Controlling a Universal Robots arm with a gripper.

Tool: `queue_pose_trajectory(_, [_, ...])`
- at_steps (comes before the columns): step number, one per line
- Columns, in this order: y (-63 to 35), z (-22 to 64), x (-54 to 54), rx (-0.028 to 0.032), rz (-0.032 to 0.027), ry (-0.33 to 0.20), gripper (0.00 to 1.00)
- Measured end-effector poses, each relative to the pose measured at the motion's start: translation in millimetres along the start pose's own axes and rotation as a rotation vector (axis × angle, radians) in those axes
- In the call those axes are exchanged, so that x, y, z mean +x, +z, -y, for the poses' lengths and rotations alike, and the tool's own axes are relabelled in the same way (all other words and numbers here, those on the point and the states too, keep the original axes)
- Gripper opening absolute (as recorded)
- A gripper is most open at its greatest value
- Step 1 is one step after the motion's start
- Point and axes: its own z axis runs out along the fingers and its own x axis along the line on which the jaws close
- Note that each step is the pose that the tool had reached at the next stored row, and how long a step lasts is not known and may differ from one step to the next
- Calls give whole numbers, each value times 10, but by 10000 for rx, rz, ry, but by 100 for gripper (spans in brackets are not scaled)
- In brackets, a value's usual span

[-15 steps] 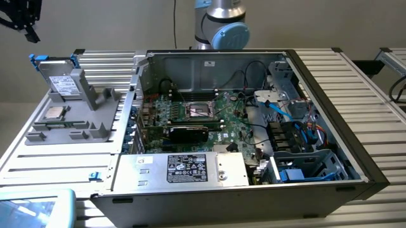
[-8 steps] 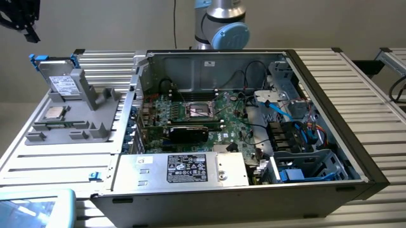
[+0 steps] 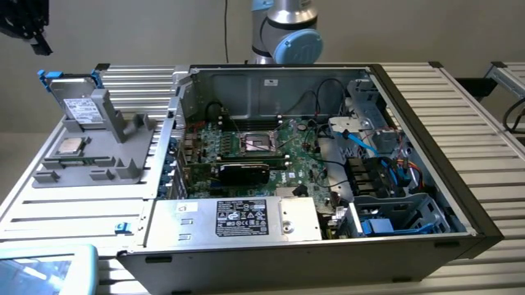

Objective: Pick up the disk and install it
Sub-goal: 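Pick up the disk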

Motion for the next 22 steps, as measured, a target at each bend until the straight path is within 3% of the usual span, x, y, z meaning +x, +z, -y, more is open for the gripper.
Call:
queue_pose_trajectory(3, [1, -1, 0, 58, 0, -497, 11])
queue_pose_trajectory(7, [0, 0, 0, 211, 21, -864, 11])
queue_pose_trajectory(18, [1, -9, 2, 213, 20, -879, 11])
queue_pose_trajectory(21, [1, -16, 3, 213, 20, -883, 18])
queue_pose_trajectory(22, [1, -18, 4, 212, 20, -883, 25])
